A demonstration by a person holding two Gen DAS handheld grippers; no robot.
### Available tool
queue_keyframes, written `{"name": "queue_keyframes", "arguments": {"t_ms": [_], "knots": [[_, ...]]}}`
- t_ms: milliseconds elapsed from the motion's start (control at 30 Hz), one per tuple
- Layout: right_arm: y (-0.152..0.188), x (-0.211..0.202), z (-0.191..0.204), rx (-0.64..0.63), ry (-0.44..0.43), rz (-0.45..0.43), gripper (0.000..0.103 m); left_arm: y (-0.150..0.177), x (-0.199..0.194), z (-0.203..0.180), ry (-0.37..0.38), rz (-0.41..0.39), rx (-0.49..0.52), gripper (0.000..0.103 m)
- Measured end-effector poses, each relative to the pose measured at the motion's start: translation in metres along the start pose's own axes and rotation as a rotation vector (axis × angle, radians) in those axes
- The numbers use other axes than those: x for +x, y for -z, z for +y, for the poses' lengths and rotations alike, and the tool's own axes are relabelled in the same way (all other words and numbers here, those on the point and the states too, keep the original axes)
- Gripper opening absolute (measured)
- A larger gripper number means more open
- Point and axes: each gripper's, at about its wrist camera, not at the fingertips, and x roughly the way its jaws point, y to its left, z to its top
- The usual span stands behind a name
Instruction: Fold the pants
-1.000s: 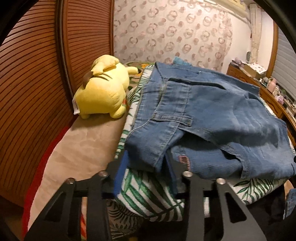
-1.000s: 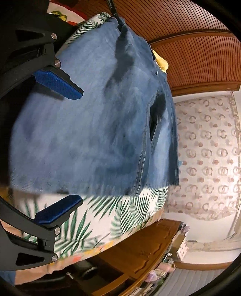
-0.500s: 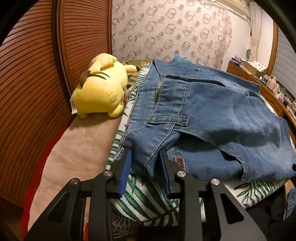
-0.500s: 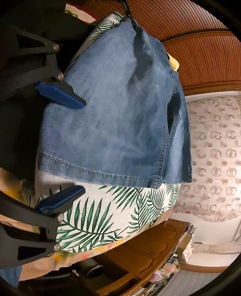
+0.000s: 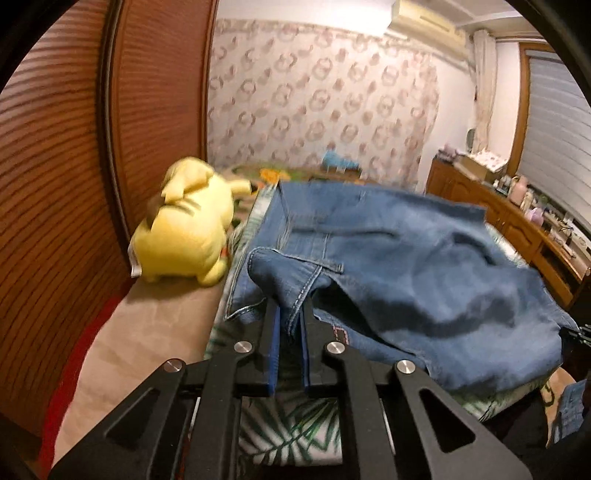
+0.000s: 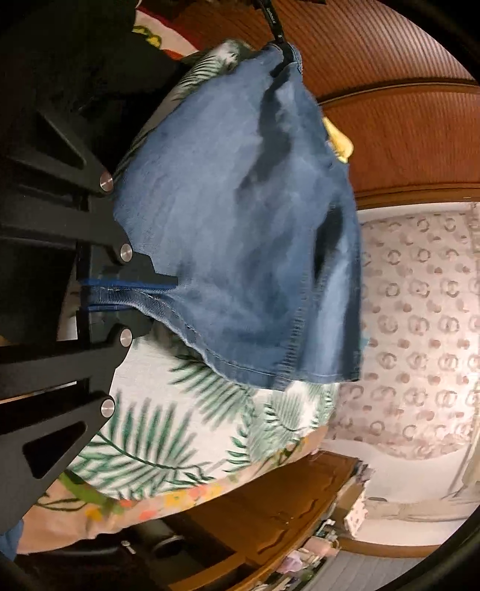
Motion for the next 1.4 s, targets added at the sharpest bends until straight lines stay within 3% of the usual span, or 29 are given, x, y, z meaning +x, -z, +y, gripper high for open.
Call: {"name": "queue_keyframes", "arguments": {"t_ms": [233,367,767,933,1033,1100,1233,1400], "knots": [[-0.056,-0.01,-0.005,-0.044,0.017,-0.123,0.003,-0.042,0.0,-0.016,0.023,-0.081,0.047,0.01],[-0.09,0.008,-0.005,-0.079,0.026,-0.154,0.003,-0.059,0.012,-0.026,0.036,-0.109,0.065,0.01],[-0.127,0.116,-0.009,-0.062,0.003,-0.024,0.003,-0.077,0.042,-0.042,0.05,-0.087,0.103,0.01],[-0.134,0.123,-0.023,-0.018,-0.019,0.002,0.003,-0.086,0.051,-0.048,0.058,-0.075,0.101,0.01],[-0.146,0.116,-0.032,-0.005,-0.013,-0.002,0.013,-0.092,0.059,-0.056,0.069,-0.062,0.11,0.01],[-0.152,0.111,-0.036,-0.002,-0.025,0.0,0.025,-0.098,0.066,-0.061,0.075,-0.054,0.111,0.01],[-0.153,0.099,-0.042,0.001,-0.032,-0.008,0.032,-0.103,0.079,-0.067,0.082,-0.034,0.117,0.01],[-0.141,0.099,-0.047,0.013,-0.061,0.044,0.05,-0.107,0.09,-0.07,0.088,-0.018,0.113,0.01]]}}
